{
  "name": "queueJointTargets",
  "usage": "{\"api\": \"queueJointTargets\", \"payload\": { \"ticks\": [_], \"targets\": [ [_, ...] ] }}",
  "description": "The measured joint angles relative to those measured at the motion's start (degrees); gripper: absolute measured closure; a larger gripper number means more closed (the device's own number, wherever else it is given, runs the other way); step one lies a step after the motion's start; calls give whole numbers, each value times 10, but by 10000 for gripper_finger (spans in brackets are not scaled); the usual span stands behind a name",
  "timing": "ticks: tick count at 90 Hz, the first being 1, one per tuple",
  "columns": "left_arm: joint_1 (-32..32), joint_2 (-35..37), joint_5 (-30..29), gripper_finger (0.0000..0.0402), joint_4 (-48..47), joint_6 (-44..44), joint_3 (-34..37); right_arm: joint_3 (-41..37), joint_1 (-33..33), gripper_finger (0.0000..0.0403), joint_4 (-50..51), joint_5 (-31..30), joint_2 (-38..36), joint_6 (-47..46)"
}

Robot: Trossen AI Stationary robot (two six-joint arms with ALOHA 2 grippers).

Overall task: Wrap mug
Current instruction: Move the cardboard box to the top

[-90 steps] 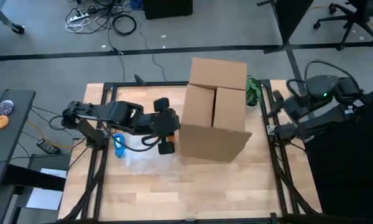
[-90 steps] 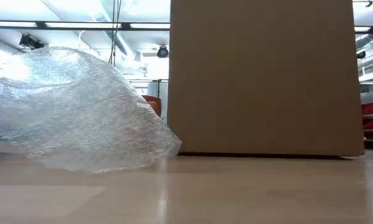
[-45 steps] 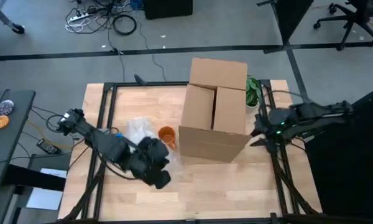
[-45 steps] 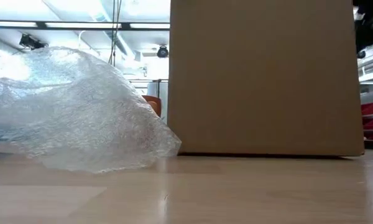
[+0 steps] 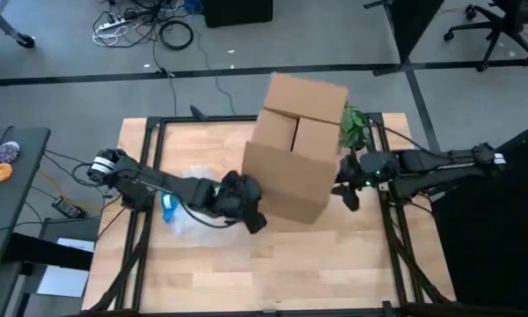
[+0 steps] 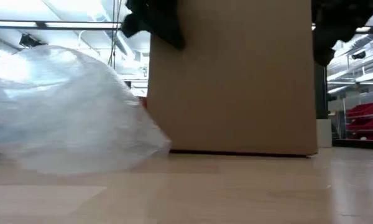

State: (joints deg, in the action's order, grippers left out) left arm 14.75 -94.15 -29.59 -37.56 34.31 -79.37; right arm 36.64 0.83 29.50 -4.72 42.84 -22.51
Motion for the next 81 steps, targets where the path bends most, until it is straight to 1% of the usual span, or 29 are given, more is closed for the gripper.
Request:
{"api": "queueJointTargets", "payload": {
  "ticks": [14,27,36,45,51,58,65,70,76,81],
  "targets": [
    [-19,-5,-2,402,-22,-36,0,2,-53,259,-9,-36,19,-13],
    [-28,-6,6,402,-39,-64,0,1,-97,259,-19,-100,21,-6],
    [-34,-8,-20,402,-40,-75,0,0,-126,259,-56,-145,25,36],
    [-37,-8,-54,402,-64,-89,0,0,-139,259,-65,-150,22,45],
    [-36,-8,-72,402,-90,-93,0,0,-136,263,-50,-150,14,46],
    [-38,-8,-76,402,-113,-92,0,-1,-123,270,-43,-150,-1,61],
    [-39,-14,-74,402,-99,-91,9,-15,-92,279,-48,-150,-17,88],
    [-38,-19,-57,402,-79,-106,24,-34,-67,288,-61,-157,-28,94],
    [-35,-22,-17,402,-56,-125,44,-62,-37,298,-83,-167,-41,94],
    [-31,-22,19,402,-57,-118,57,-93,-14,308,-119,-182,-48,94]
  ]
}}
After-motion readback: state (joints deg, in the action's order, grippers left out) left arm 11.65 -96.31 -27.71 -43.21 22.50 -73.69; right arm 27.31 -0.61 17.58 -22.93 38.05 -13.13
